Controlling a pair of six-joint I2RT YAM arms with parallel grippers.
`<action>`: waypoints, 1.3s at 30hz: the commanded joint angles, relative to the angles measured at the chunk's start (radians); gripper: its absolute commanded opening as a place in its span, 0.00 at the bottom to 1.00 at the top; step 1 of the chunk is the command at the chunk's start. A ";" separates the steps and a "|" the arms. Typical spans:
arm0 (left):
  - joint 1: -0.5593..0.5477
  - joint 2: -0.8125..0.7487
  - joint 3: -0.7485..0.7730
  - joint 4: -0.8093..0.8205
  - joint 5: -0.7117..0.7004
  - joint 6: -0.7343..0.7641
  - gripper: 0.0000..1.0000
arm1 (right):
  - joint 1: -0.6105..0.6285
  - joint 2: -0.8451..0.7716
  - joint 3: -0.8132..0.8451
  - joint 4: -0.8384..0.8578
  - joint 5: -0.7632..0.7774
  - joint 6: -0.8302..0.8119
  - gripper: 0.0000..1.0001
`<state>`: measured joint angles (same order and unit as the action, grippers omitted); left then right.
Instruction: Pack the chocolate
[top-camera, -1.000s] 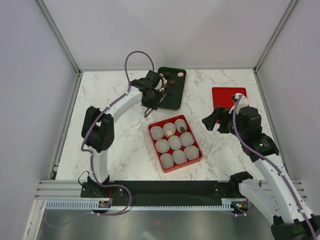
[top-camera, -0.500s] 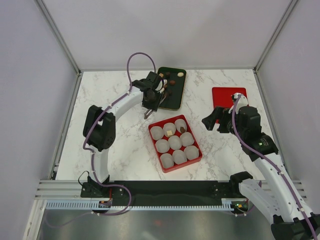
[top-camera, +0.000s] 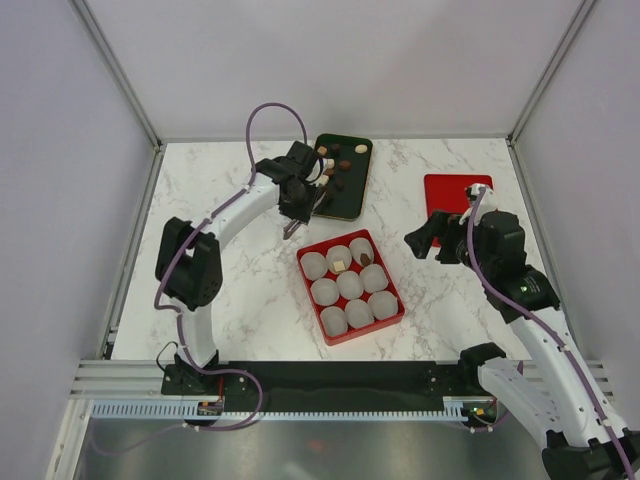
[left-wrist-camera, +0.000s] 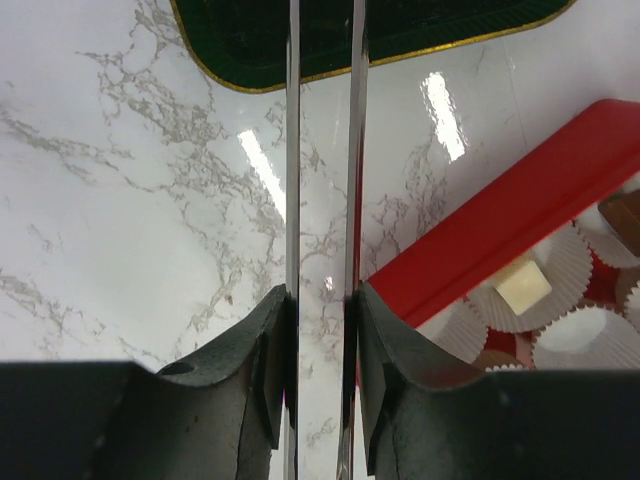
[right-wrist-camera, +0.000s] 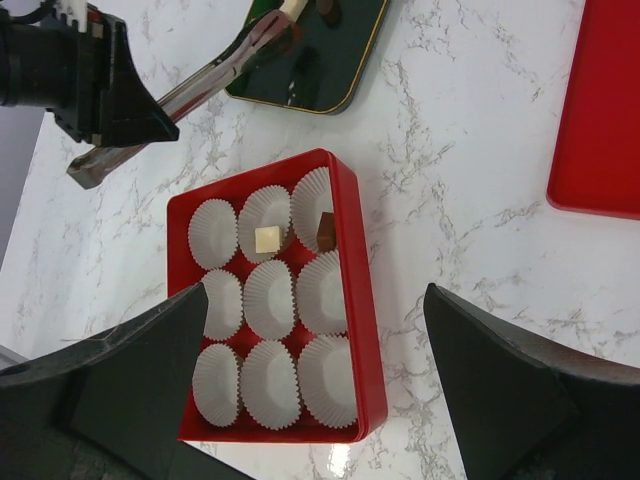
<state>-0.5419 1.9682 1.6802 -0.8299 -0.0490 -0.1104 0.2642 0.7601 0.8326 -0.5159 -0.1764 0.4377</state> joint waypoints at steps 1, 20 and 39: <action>-0.012 -0.153 -0.017 -0.040 0.014 0.012 0.34 | -0.002 -0.015 0.043 0.016 0.012 -0.011 0.98; -0.300 -0.613 -0.376 -0.127 0.083 -0.092 0.32 | -0.002 -0.074 0.069 -0.070 0.067 -0.028 0.98; -0.475 -0.552 -0.407 -0.118 0.081 -0.123 0.32 | -0.002 -0.067 0.076 -0.079 0.089 -0.030 0.98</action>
<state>-0.9974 1.3956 1.2591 -0.9630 0.0143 -0.2058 0.2642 0.6949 0.8722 -0.6006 -0.1062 0.4210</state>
